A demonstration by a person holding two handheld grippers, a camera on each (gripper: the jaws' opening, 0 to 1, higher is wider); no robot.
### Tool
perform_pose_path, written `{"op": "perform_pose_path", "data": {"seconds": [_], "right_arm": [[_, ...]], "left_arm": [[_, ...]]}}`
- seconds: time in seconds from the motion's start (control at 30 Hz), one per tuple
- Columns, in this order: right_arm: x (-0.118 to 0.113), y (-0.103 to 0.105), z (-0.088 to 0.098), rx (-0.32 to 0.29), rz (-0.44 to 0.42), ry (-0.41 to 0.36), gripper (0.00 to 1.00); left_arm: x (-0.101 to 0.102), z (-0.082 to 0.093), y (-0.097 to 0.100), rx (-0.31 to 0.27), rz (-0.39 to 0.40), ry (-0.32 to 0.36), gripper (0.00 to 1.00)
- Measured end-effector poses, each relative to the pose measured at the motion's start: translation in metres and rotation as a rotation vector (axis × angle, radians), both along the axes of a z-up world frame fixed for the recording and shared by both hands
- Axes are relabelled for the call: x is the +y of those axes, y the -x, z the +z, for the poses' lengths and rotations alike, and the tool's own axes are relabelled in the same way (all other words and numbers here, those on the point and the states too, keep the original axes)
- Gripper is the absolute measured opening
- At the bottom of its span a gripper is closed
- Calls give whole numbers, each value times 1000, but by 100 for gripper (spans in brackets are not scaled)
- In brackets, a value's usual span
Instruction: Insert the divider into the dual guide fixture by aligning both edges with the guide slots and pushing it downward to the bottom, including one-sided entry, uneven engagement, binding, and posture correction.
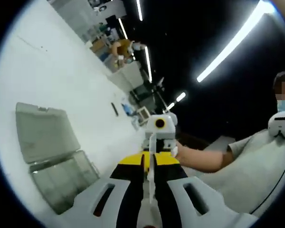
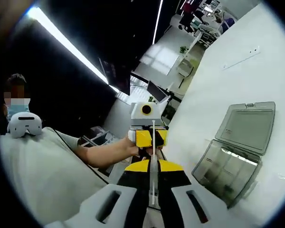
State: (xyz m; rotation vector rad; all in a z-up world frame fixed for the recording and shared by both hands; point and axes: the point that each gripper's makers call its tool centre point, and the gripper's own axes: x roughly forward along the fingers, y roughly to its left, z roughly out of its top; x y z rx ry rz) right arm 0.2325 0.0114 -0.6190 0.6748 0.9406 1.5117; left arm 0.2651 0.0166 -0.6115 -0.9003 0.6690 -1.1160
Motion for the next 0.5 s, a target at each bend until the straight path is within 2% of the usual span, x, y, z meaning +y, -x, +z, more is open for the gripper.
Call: {"op": "perform_pose_path", "data": {"seconds": [0.1,0.33,0.37,0.5], "right_arm": [[1,0,-1,-2,5,9,0],[3,0,1,8,11,-2,0],[3,0,1,1,8,-3,0],[4,-2,-1,-11,-2,-2,2]], "left_arm": [[1,1,1,5,-15,6,0],[3,3,1,20,-20,27,0],[2,5,1,1,-13,20,0],[4,2,0,15,-7,23,0]]}}
